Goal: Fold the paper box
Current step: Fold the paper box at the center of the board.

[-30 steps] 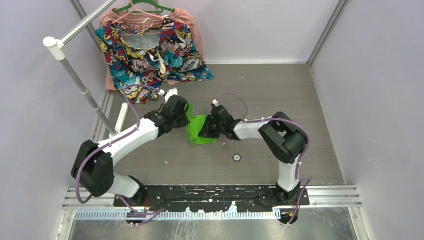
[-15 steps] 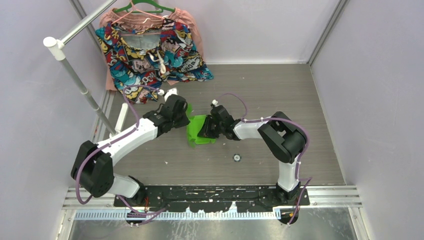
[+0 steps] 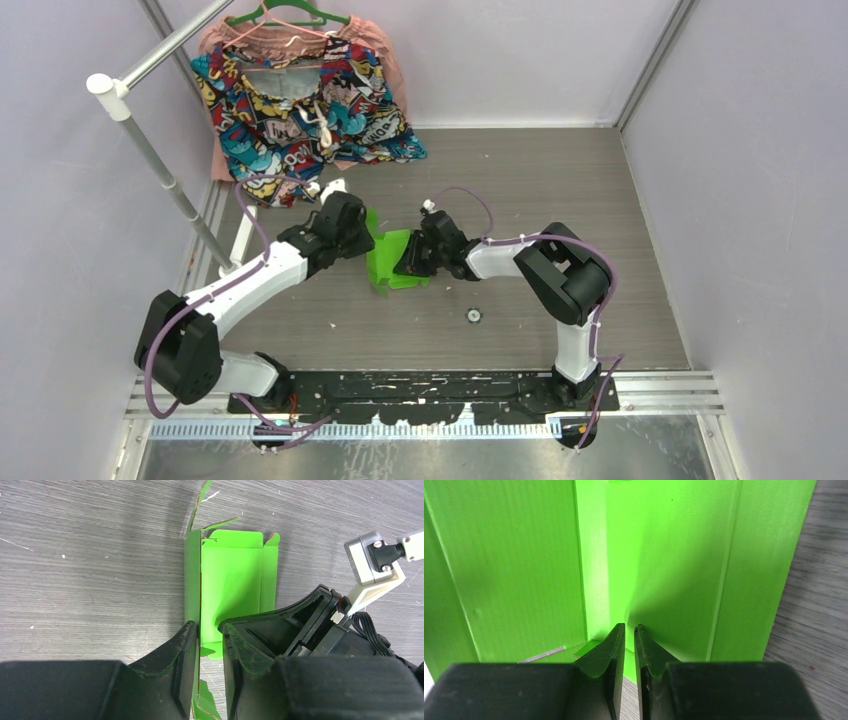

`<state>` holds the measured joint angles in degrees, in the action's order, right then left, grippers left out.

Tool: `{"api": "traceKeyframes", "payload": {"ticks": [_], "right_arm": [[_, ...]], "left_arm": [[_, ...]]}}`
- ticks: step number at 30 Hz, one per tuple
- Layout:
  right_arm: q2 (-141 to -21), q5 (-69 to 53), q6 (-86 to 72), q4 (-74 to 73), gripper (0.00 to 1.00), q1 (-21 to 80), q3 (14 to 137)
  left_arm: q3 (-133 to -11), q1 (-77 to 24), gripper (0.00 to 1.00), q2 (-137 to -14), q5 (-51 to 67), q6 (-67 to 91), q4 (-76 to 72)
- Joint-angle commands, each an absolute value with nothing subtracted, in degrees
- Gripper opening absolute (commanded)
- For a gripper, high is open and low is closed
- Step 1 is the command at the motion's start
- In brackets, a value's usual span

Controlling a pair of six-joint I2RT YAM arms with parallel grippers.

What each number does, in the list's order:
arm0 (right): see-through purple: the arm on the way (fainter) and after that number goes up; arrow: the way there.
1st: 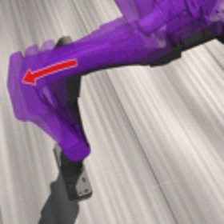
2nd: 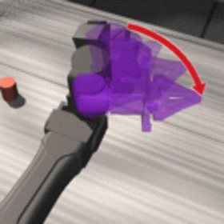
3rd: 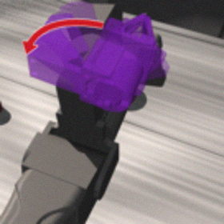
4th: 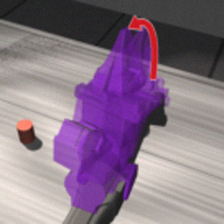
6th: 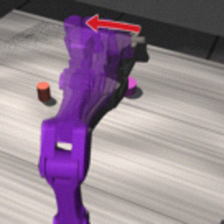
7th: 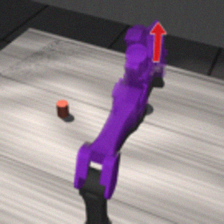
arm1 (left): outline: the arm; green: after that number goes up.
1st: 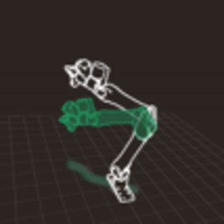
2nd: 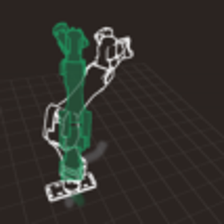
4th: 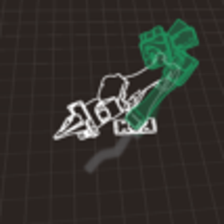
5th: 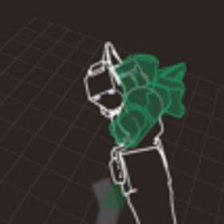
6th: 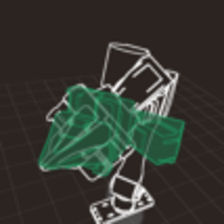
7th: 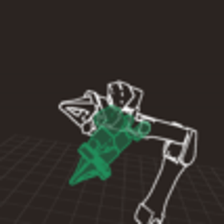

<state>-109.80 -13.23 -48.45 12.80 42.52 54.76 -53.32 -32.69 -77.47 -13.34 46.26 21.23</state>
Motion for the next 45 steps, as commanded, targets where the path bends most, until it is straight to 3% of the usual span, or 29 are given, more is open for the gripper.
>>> {"api": "traceKeyframes", "payload": {"ticks": [1,3,5,7,19,20,23,26,29,33,45], "right_arm": [[-115.49,-9.15,-45.44,-1.84,0.20,43.13,51.17],[-115.54,-9.14,-45.48,-1.93,0.20,43.07,51.15],[-115.62,-9.14,-45.52,-1.77,0.20,43.12,51.15],[-115.73,-9.29,-45.44,-1.64,0.20,43.13,51.15],[-115.95,-9.32,-45.32,-2.24,0.20,43.22,51.83],[-115.94,-9.25,-45.27,-2.32,0.20,43.21,51.85],[-116.17,-9.36,-45.22,-2.50,0.20,43.24,52.07],[-116.22,-9.33,-45.02,-2.72,0.20,43.19,52.29],[-116.31,-9.44,-45.01,-2.87,0.20,43.17,52.46],[-116.67,-9.56,-45.05,-2.74,0.20,43.24,52.65],[-117.38,-9.52,-45.25,-2.41,0.20,43.55,52.67]], "left_arm": [[-52.90,-32.08,0.28,-75.35,-12.37,46.78,18.42],[-52.38,-31.82,0.24,-74.75,-12.47,47.03,18.21],[-51.66,-31.67,0.04,-73.83,-13.47,47.74,18.20],[-50.74,-31.26,0.00,-72.96,-13.37,47.93,17.47],[-52.65,-30.71,0.00,-75.56,-11.00,46.52,19.17],[-52.60,-30.70,0.07,-75.45,-10.60,46.33,18.63],[-52.71,-30.71,0.42,-75.00,-9.46,45.88,17.56],[-51.66,-30.14,0.53,-74.03,-8.33,45.92,15.82],[-50.20,-28.73,0.49,-73.01,-6.36,46.59,14.04],[-46.23,-27.04,0.28,-71.09,-3.30,48.78,8.77],[-44.13,-26.46,0.25,-74.68,4.50,51.06,1.17]]}}
